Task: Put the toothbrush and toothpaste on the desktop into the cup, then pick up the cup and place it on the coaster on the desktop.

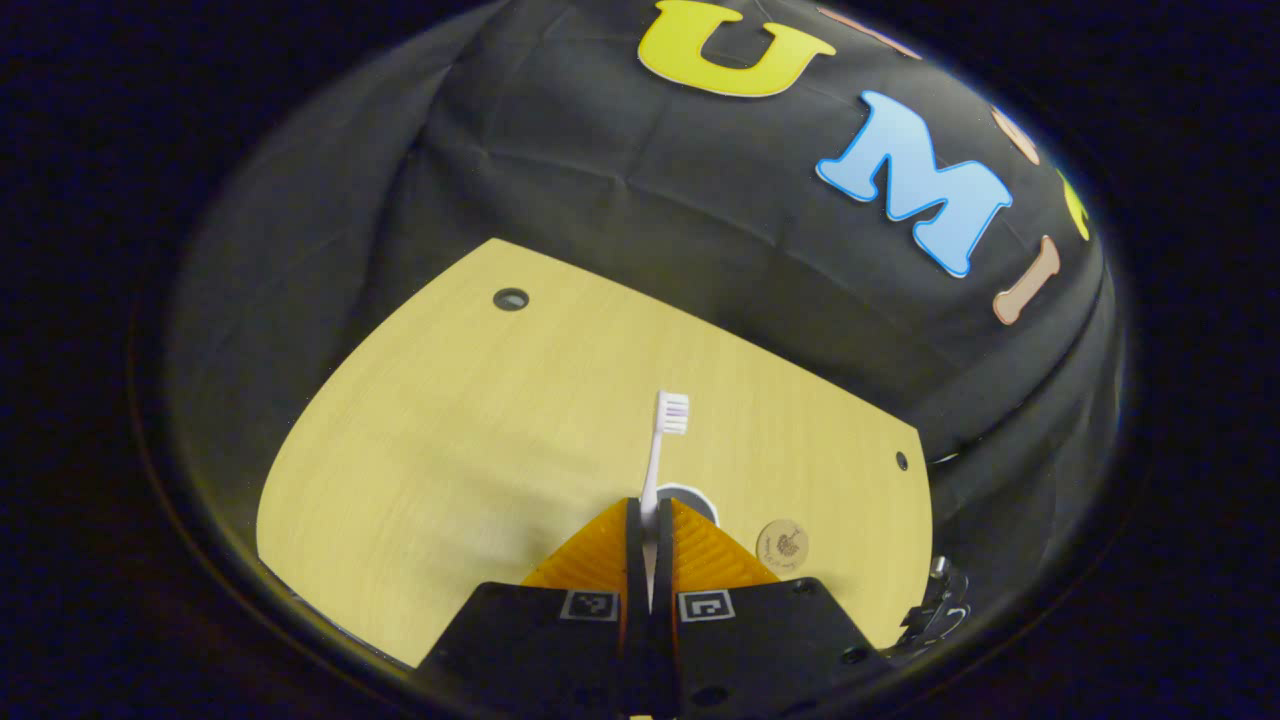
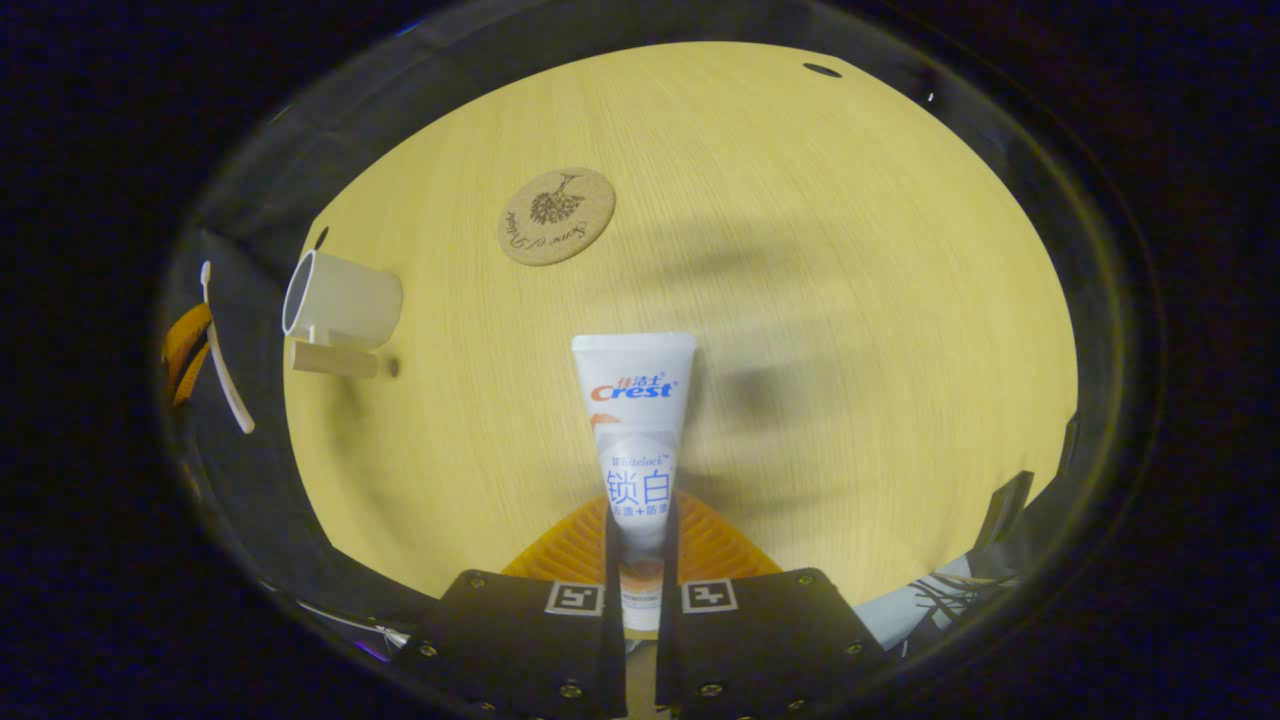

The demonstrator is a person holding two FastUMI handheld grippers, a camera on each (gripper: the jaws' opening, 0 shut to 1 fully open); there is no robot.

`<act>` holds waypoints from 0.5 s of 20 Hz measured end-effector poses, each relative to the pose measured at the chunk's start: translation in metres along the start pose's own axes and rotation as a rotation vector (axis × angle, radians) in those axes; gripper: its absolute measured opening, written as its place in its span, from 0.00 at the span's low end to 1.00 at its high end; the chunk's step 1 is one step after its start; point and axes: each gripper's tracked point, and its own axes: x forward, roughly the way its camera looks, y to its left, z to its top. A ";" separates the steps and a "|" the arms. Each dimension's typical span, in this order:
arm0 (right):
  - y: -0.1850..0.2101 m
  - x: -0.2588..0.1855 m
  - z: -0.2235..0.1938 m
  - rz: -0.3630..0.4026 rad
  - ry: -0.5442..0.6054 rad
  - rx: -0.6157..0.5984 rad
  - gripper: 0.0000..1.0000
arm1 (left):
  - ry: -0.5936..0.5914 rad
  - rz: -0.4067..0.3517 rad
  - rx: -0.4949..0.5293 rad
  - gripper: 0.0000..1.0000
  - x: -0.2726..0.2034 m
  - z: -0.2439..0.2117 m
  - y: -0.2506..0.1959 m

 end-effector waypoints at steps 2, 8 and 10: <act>-0.002 -0.003 -0.004 0.008 0.001 0.025 0.14 | -0.029 -0.035 0.032 0.07 0.012 0.014 -0.015; -0.012 -0.006 -0.012 0.013 -0.005 0.107 0.14 | -0.098 -0.076 0.153 0.08 0.058 0.035 -0.045; -0.021 -0.014 -0.011 0.013 -0.020 0.130 0.14 | -0.094 -0.074 0.144 0.08 0.069 0.033 -0.045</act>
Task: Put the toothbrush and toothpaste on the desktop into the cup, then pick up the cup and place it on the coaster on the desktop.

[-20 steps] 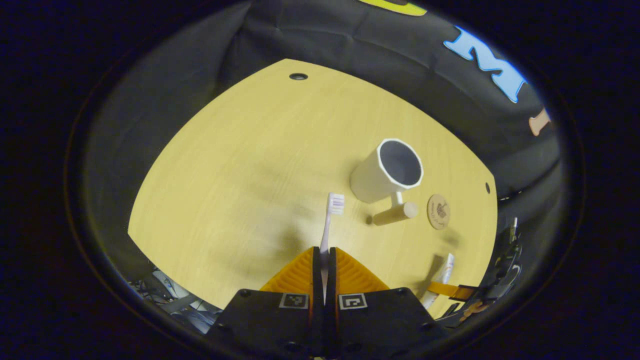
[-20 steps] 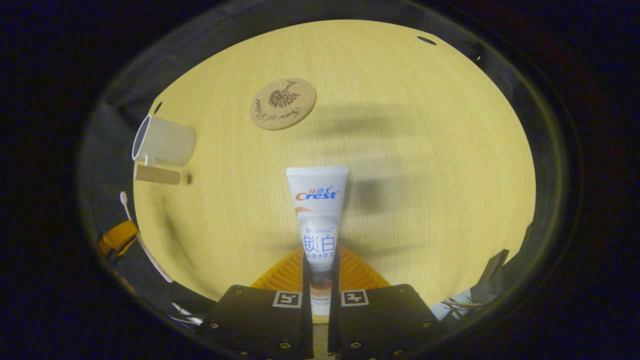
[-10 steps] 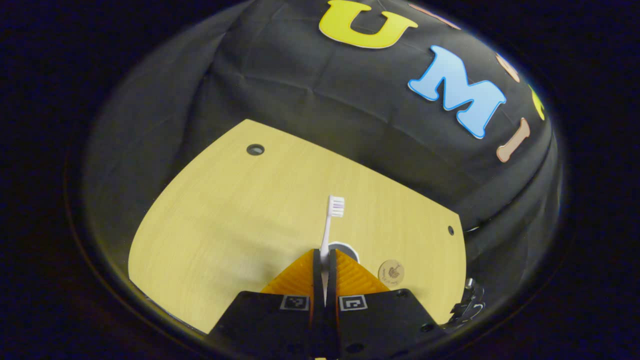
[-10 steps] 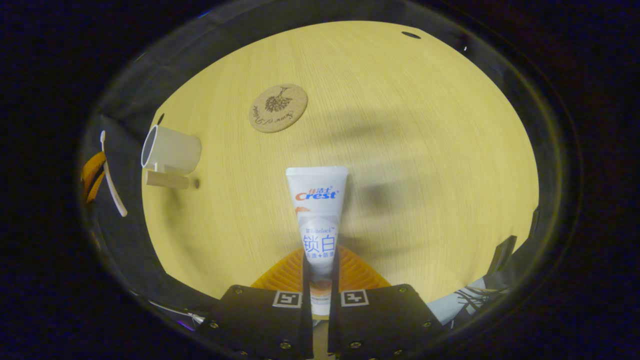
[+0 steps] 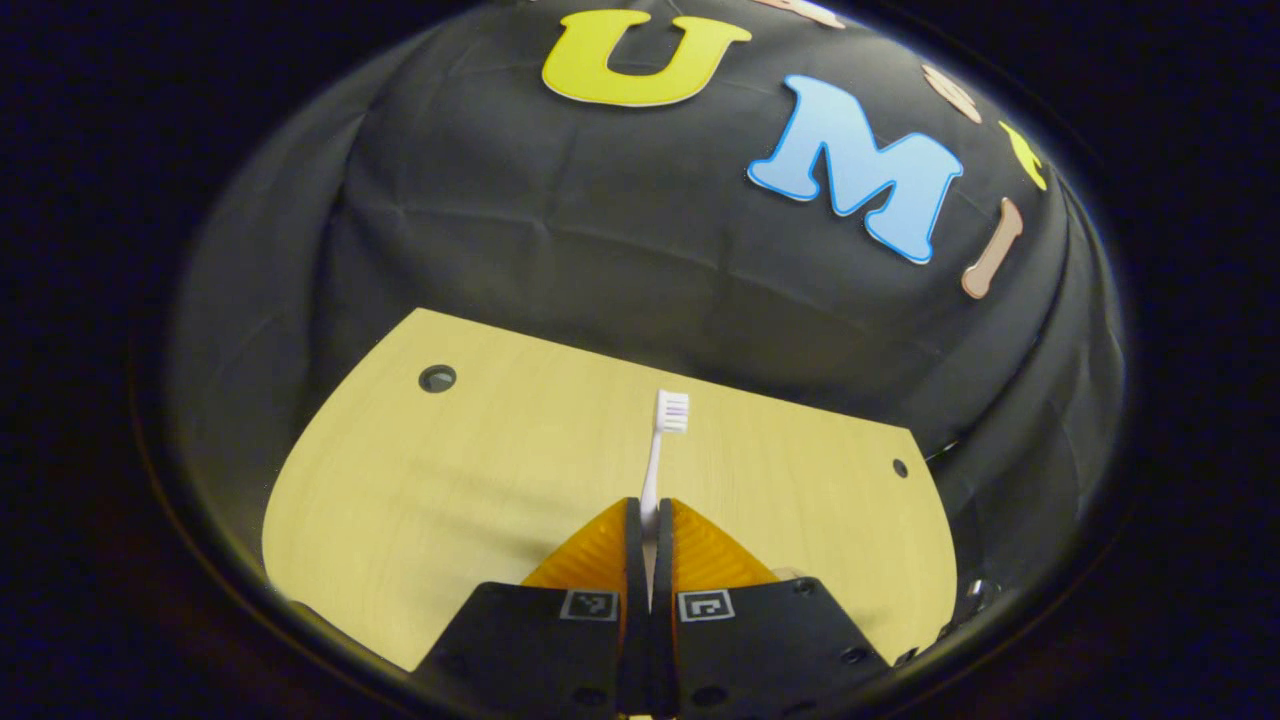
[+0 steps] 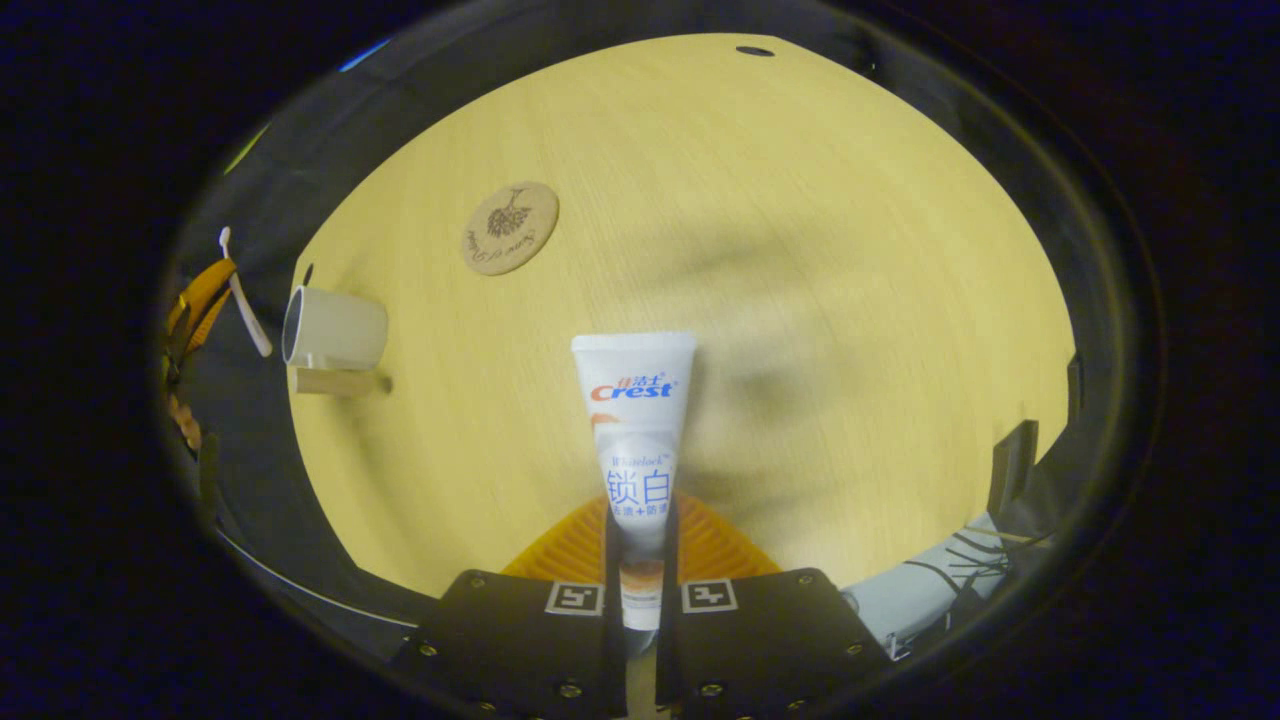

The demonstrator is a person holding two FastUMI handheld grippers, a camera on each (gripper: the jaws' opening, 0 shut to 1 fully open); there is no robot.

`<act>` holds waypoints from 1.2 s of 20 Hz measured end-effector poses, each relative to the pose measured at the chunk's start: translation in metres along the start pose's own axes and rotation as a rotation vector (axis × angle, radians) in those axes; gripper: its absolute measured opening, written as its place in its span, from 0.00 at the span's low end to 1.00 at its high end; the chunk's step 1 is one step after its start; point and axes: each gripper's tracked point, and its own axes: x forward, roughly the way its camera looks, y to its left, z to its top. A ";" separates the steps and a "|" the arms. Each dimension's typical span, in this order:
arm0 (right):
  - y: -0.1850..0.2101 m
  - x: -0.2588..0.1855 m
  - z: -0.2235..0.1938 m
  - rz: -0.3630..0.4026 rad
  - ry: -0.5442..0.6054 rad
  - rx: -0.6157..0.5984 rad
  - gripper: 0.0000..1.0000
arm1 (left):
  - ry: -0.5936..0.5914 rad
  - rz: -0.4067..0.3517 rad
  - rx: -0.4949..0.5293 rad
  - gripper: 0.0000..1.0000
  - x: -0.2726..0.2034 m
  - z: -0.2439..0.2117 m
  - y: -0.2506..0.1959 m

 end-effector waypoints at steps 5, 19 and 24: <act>-0.003 -0.011 0.005 0.019 -0.029 0.046 0.14 | 0.002 0.008 -0.057 0.08 0.023 -0.013 0.011; 0.027 -0.023 0.024 0.061 -0.064 0.004 0.14 | 0.032 0.028 -0.054 0.70 0.004 -0.050 0.019; 0.078 -0.046 0.064 0.151 -0.138 -0.035 0.14 | -0.006 0.049 0.021 0.89 -0.038 -0.060 0.028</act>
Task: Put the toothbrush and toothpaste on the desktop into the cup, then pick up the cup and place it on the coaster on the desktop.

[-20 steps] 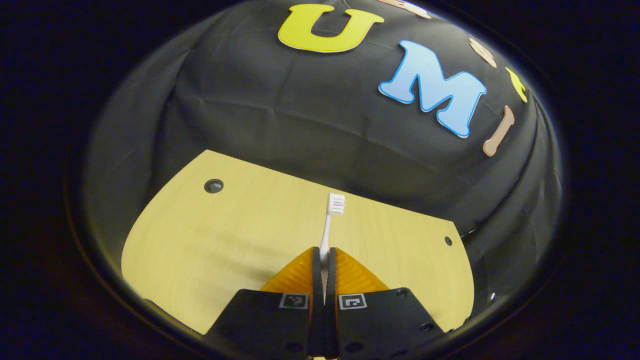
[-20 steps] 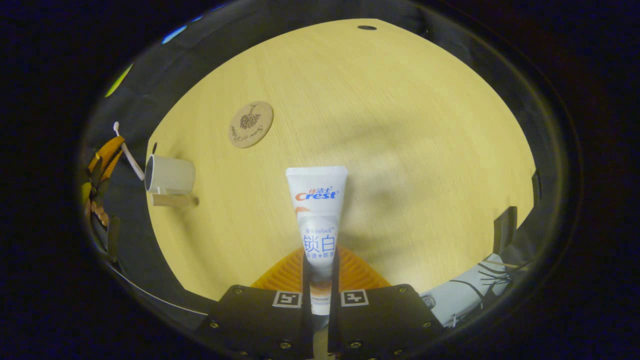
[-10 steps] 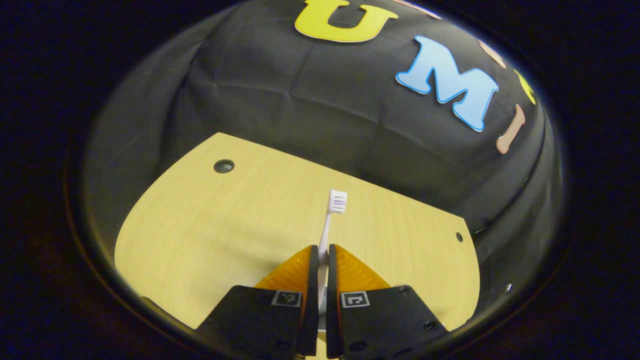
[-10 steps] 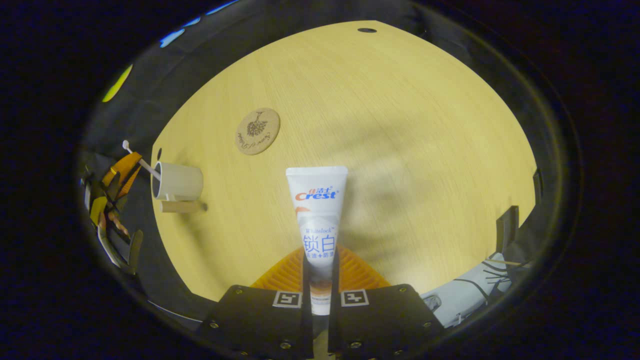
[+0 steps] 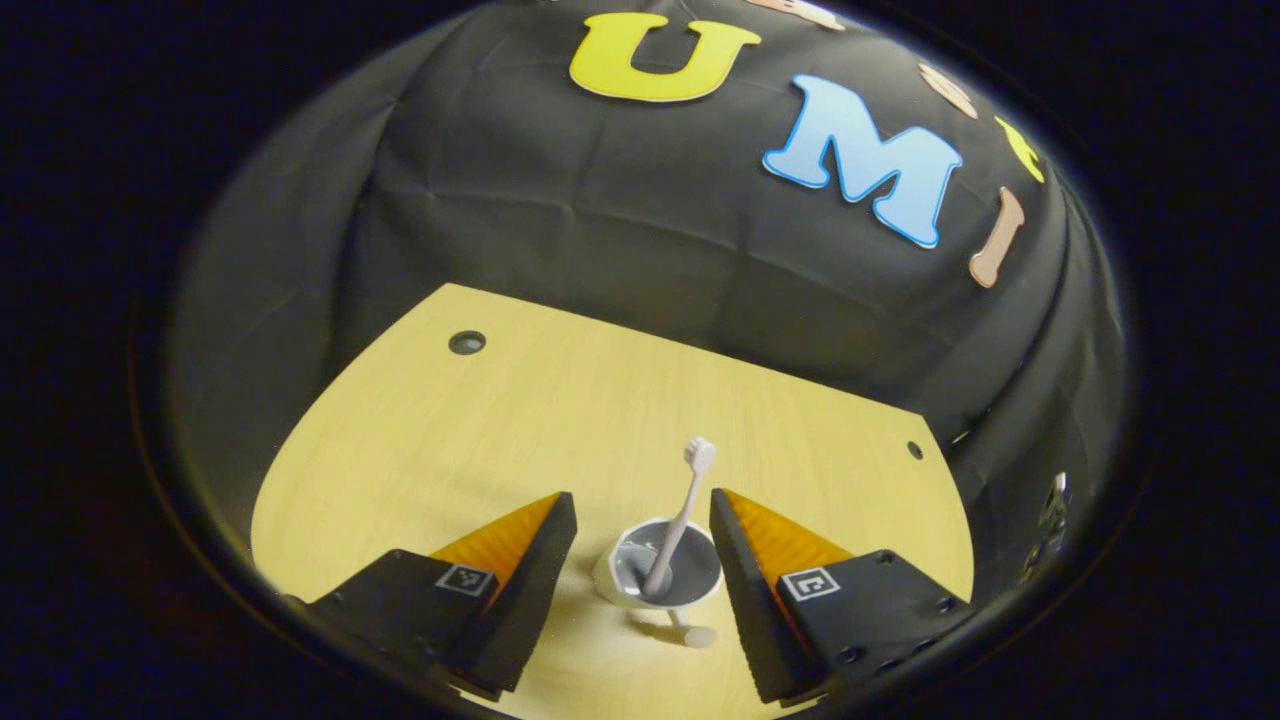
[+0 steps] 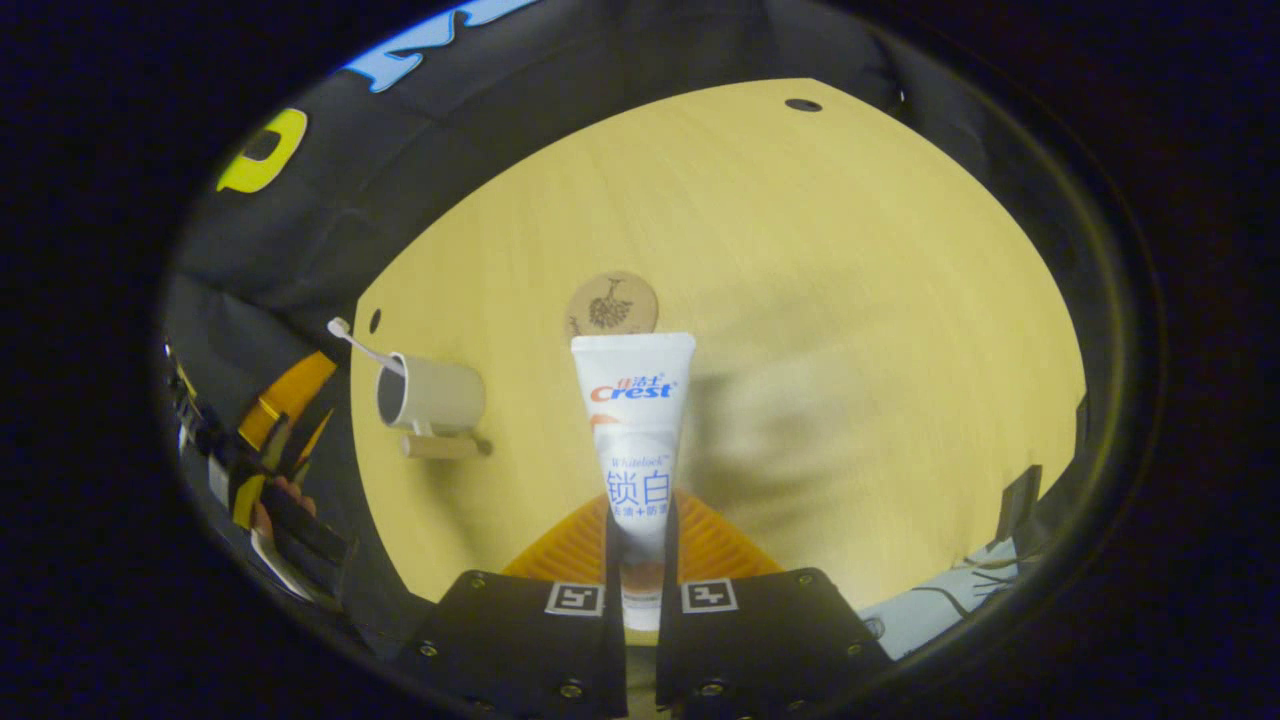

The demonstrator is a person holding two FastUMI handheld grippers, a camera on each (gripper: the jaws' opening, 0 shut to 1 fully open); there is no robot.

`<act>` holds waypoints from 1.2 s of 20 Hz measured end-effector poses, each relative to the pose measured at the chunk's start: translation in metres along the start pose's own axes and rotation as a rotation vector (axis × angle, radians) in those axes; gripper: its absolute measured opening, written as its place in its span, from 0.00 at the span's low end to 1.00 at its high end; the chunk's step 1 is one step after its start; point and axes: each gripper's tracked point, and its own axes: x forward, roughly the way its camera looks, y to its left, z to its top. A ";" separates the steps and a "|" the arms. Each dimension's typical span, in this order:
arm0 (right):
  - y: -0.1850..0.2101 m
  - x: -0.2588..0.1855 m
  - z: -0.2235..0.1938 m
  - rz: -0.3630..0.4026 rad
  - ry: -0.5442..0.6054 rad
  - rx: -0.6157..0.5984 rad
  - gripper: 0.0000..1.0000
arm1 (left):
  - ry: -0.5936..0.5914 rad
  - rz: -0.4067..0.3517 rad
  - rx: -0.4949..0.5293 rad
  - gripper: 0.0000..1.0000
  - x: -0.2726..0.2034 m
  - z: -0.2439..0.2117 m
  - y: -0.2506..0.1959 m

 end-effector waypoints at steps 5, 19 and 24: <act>0.061 0.002 0.044 0.068 -0.063 0.019 0.14 | 0.018 0.007 0.004 0.89 -0.042 -0.021 0.020; 0.223 0.059 0.114 0.254 -0.272 -0.024 0.13 | -0.044 0.130 -0.005 0.92 -0.159 -0.017 0.125; 0.235 0.084 0.113 0.231 -0.353 -0.080 0.13 | -0.038 0.194 -0.045 0.92 -0.178 -0.025 0.158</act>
